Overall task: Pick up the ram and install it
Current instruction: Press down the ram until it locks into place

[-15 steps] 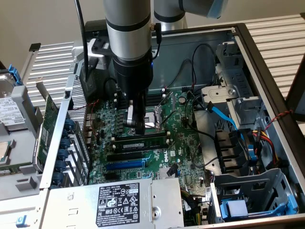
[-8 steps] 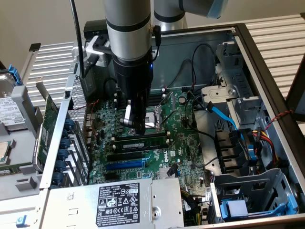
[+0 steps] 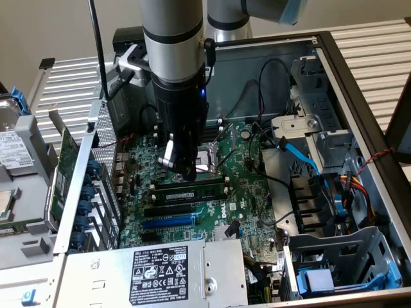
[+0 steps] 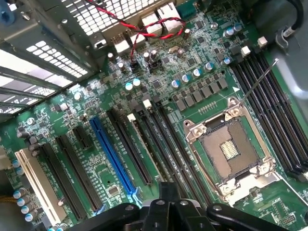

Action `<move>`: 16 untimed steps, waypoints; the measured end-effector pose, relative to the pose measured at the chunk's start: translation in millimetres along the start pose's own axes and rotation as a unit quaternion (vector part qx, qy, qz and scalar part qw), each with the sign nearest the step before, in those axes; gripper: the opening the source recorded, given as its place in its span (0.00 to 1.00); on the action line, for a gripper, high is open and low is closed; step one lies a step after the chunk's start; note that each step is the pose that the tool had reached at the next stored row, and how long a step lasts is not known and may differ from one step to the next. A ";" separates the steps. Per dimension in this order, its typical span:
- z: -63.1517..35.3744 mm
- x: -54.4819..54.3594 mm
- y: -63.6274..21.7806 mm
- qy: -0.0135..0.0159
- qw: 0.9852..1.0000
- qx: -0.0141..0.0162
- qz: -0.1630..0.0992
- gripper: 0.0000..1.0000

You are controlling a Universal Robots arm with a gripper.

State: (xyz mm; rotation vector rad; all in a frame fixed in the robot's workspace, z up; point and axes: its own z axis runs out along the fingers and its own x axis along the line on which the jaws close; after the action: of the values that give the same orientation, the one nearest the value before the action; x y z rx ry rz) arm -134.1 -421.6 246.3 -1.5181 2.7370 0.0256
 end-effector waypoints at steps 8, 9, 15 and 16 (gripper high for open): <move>0.8 0.0 0.0 -0.001 0.998 0.001 0.063 0.11; 0.9 0.0 0.0 -0.001 0.997 0.001 0.072 0.11; 1.4 0.0 0.0 -0.001 0.993 0.002 0.120 0.11; 1.4 0.0 0.0 -0.001 0.992 0.002 0.128 0.11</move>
State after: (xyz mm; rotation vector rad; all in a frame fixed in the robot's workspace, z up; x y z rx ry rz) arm -134.1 -421.6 244.9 -1.1552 2.9068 0.0230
